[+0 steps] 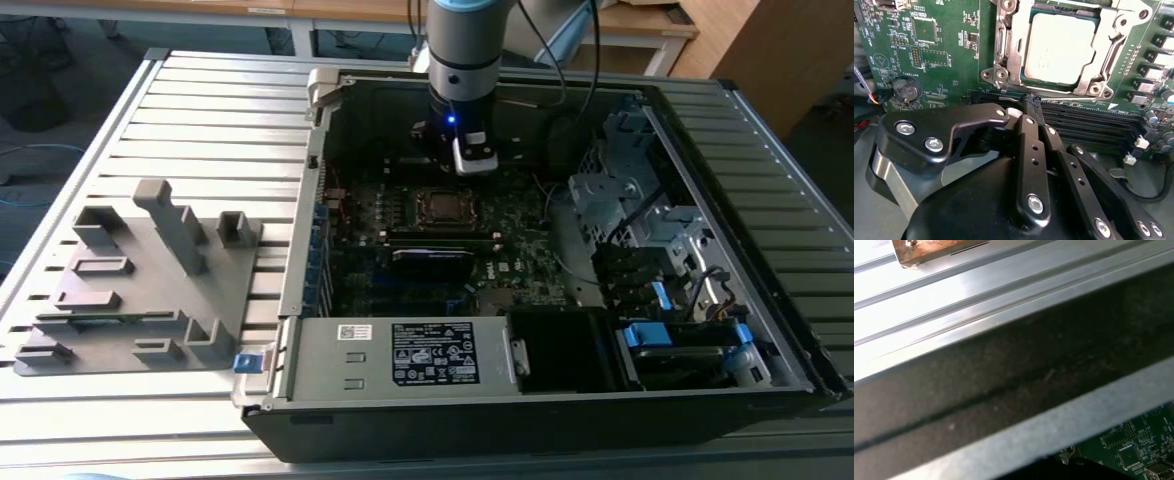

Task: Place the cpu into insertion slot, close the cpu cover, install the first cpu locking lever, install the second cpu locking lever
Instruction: 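Install the first cpu locking lever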

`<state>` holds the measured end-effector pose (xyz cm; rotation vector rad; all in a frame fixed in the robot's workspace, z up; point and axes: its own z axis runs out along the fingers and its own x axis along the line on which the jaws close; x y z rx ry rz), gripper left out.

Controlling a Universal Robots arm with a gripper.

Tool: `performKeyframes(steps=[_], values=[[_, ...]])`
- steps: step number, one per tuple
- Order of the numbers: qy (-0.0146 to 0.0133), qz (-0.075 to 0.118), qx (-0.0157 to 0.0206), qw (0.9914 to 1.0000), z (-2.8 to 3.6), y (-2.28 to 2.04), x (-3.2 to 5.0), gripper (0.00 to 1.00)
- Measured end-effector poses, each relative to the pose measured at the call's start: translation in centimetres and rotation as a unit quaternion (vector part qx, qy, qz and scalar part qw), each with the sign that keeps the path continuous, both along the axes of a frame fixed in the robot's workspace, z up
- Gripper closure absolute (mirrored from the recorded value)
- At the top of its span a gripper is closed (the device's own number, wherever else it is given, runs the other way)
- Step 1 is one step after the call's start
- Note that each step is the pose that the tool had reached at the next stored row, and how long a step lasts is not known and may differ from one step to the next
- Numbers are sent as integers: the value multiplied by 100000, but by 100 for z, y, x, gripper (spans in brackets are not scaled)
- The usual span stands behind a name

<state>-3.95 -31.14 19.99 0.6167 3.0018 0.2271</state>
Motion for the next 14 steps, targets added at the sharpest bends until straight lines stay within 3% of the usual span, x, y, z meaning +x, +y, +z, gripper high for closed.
performKeyframes(steps=[14], values=[[-2,-3061,8,99953,-2,16,-15,89]])
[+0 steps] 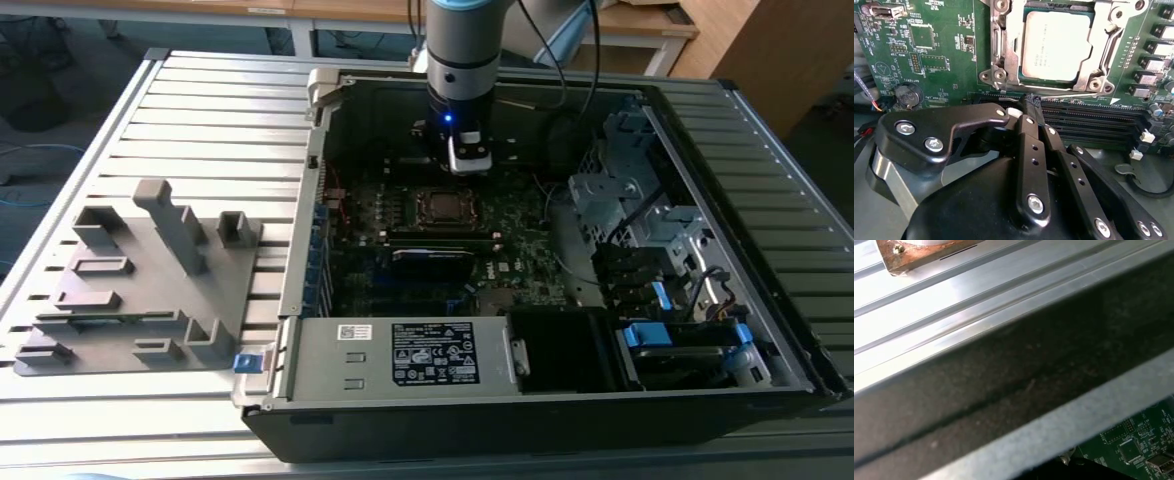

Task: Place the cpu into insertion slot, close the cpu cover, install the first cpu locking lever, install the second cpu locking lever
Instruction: 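Install the first cpu locking lever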

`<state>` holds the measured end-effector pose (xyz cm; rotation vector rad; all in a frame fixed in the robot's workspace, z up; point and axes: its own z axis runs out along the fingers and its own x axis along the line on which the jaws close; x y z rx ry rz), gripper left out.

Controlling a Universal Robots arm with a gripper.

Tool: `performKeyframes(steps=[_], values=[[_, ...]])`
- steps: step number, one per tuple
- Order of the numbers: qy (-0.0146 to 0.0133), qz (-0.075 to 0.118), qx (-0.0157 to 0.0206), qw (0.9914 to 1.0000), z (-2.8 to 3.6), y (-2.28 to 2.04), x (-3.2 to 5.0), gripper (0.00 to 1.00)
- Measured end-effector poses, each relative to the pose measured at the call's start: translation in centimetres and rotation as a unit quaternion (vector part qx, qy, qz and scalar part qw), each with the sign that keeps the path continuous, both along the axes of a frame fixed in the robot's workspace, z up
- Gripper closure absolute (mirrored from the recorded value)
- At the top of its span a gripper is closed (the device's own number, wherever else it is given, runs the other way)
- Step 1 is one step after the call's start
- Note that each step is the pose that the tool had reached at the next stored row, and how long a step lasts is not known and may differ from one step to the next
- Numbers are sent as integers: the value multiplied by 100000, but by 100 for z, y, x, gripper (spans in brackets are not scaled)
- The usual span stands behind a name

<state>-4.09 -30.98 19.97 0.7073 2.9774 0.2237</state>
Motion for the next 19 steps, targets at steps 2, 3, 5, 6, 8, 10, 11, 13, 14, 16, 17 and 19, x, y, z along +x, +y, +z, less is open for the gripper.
performKeyframes(steps=[2,3,5,6,8,10,11,13,14,16,17,19], values=[[0,-141,-1,100000,0,0,-1,89],[-1,-184,-1,100000,0,0,-1,89],[3,-260,-7,100000,-1,1,-2,89],[3,-288,-7,100000,-3,1,-2,89],[-8,-340,2,99999,-13,1,-2,89],[-2,-375,-8,99999,-23,0,-2,89],[-1,-384,-15,99999,-26,0,-2,89],[0,-394,-44,99999,-26,0,-3,89],[-7,-395,-73,99999,-27,1,-2,89],[-8,-396,-248,99999,-27,3,-2,89],[-4,-407,-328,99999,-25,2,-2,89],[-5,-437,-399,99998,-23,2,-3,89]])
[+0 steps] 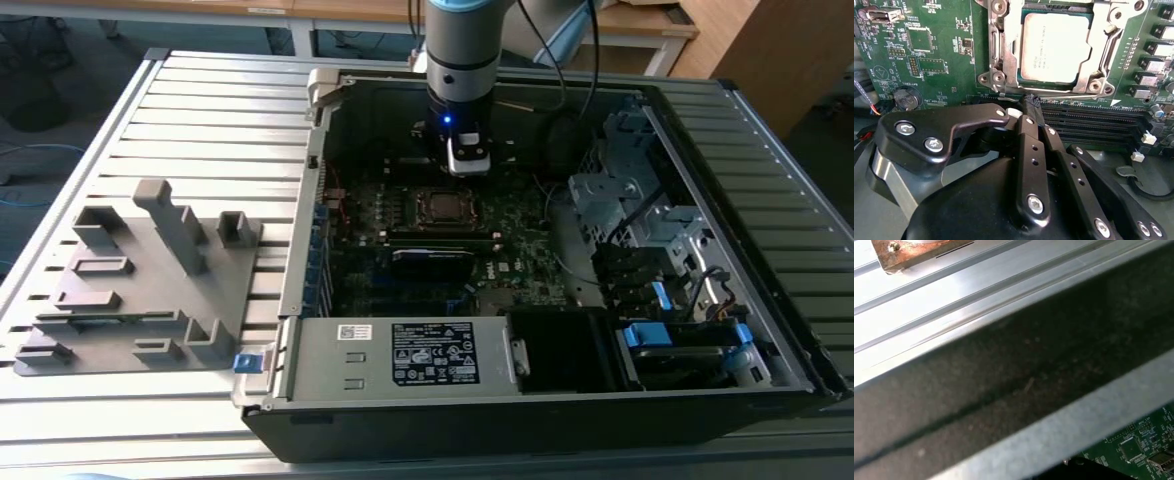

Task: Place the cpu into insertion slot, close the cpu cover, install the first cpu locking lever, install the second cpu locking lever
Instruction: 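Install the first cpu locking lever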

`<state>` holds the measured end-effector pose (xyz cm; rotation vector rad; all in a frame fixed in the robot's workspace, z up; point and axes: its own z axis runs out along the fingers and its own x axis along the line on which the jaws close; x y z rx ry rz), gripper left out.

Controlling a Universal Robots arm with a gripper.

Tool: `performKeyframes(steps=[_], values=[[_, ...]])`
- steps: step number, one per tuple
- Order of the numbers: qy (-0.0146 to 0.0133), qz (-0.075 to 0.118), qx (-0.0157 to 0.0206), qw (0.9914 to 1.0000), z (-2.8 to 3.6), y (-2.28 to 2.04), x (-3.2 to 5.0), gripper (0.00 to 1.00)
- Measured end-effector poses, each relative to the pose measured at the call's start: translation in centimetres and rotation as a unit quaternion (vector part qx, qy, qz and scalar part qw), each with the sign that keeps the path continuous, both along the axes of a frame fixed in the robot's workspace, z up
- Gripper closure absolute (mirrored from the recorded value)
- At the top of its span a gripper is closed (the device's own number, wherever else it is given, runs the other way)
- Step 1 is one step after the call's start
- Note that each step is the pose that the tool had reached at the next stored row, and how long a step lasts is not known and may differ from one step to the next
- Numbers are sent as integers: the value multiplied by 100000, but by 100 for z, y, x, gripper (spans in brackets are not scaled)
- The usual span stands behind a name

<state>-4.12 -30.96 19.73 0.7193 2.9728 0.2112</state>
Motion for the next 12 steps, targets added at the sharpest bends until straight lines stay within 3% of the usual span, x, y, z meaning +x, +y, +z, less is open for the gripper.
performKeyframes(steps=[12], values=[[0,-377,-159,99999,20,8,0,89]])
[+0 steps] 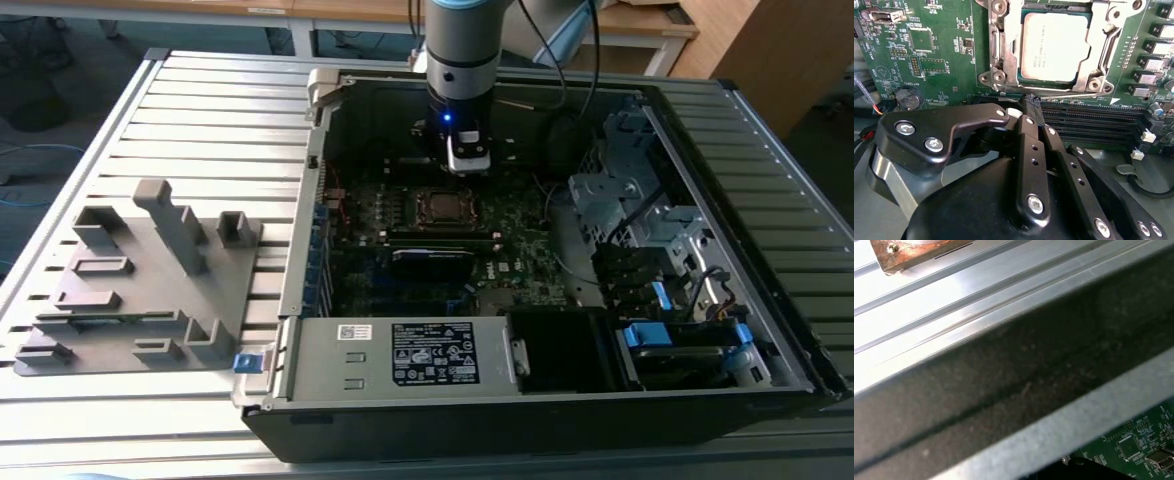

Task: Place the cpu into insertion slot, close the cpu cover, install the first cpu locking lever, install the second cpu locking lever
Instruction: 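Install the first cpu locking lever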

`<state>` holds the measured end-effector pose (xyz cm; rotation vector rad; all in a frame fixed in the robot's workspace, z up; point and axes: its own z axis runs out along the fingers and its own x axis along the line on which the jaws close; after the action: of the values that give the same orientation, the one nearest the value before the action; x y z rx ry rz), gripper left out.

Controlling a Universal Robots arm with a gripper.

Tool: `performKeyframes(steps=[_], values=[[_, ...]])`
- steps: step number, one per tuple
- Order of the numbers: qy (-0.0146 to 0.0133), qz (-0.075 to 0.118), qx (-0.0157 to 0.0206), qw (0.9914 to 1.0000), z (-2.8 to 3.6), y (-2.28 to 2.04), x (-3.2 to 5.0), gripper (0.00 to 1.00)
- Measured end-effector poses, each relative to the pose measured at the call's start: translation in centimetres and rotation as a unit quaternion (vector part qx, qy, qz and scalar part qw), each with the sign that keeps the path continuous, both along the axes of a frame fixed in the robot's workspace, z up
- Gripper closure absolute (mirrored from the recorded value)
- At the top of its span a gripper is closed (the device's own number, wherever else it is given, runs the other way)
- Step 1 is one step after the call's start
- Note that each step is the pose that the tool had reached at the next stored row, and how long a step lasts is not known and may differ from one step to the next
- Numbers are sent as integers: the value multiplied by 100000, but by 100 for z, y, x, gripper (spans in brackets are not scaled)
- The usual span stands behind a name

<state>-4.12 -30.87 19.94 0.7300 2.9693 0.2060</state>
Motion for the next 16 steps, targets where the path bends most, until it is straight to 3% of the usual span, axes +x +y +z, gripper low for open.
performKeyframes(steps=[12,16], values=[[-38,-1204,1,99993,-1,19,-7,89],[-636,-1194,-38,99991,-8,19,-37,89]])
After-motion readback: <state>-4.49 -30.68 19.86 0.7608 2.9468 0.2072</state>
